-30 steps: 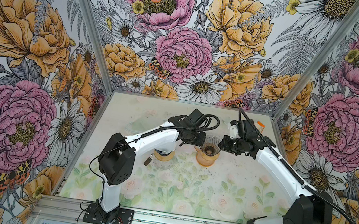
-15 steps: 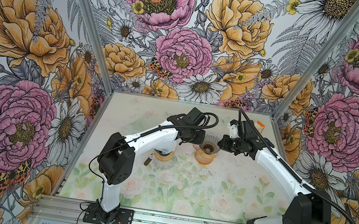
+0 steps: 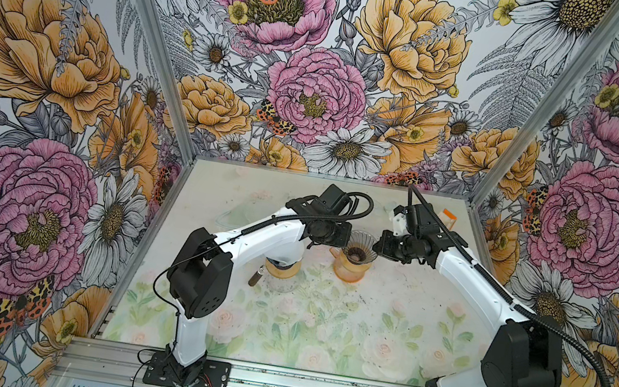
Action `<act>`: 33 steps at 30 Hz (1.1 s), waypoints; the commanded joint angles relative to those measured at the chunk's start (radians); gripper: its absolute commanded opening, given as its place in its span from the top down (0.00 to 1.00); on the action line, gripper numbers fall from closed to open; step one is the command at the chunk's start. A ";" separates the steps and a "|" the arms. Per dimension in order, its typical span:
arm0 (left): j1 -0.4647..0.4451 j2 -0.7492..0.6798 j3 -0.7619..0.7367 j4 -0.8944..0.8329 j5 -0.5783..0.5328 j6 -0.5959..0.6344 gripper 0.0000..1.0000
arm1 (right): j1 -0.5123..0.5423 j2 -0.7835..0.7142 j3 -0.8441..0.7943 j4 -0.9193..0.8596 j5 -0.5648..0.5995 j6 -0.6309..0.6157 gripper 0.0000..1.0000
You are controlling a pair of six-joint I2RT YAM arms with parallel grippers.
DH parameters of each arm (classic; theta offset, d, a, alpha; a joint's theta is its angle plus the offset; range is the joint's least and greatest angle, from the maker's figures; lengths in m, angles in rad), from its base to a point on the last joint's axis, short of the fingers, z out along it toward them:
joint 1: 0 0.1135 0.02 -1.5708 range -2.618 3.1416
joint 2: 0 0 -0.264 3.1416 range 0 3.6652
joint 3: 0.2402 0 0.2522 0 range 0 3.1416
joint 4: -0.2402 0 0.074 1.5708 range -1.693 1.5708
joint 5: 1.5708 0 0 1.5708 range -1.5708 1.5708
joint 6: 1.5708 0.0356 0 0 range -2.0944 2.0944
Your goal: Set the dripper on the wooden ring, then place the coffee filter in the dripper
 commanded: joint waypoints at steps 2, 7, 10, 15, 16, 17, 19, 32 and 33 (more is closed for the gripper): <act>-0.007 0.027 -0.043 -0.045 0.031 0.028 0.95 | 0.026 0.080 -0.003 -0.196 0.099 -0.017 0.99; -0.004 0.020 -0.036 -0.045 0.034 0.030 0.94 | 0.036 0.085 0.019 -0.200 0.084 -0.017 0.95; -0.002 0.011 -0.026 -0.045 0.039 0.029 0.93 | 0.036 0.074 0.048 -0.199 0.064 -0.013 0.91; -0.001 -0.009 -0.007 -0.046 0.039 0.038 0.89 | 0.034 0.052 0.108 -0.200 0.044 -0.011 0.82; -0.002 -0.011 -0.002 -0.045 0.041 0.039 0.88 | 0.034 0.050 0.119 -0.200 0.039 -0.011 0.81; -0.001 -0.015 0.001 -0.045 0.043 0.041 0.88 | 0.034 0.048 0.132 -0.200 0.033 -0.012 0.80; -0.001 -0.021 0.005 -0.045 0.043 0.043 0.87 | 0.035 0.045 0.152 -0.200 0.027 -0.012 0.77; 0.009 -0.079 0.022 -0.044 0.037 0.043 0.70 | 0.036 0.006 0.199 -0.201 0.066 -0.008 0.60; 0.009 -0.082 0.028 -0.045 0.039 0.043 0.68 | 0.034 -0.001 0.201 -0.202 0.076 -0.008 0.59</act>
